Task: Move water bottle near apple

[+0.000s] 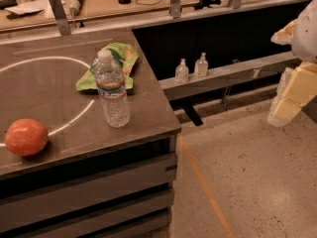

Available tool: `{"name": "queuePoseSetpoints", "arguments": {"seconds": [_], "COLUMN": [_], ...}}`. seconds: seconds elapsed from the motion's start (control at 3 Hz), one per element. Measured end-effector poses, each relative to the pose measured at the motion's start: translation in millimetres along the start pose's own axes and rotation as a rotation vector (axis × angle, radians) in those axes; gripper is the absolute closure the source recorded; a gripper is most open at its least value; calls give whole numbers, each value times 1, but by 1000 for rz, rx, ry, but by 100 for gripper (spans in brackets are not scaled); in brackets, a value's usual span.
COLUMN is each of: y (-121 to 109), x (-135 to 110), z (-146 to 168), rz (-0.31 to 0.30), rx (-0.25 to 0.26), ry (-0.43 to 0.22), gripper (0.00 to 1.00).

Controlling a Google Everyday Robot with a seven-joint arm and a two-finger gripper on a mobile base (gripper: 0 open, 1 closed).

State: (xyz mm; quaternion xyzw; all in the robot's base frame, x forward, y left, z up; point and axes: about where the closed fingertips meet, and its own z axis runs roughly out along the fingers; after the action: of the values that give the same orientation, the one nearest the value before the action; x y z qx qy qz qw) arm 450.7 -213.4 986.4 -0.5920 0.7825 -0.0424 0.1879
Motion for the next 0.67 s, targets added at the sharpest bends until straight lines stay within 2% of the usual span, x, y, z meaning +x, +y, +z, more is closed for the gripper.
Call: {"name": "queuePoseSetpoints", "arguments": {"seconds": [0.33, 0.67], "y": [-30, -55], "x": [-20, -59], "z": [2, 7], "rz": [47, 49], "rx": [60, 85], "ry": [-104, -237], "gripper": [0, 0]}}
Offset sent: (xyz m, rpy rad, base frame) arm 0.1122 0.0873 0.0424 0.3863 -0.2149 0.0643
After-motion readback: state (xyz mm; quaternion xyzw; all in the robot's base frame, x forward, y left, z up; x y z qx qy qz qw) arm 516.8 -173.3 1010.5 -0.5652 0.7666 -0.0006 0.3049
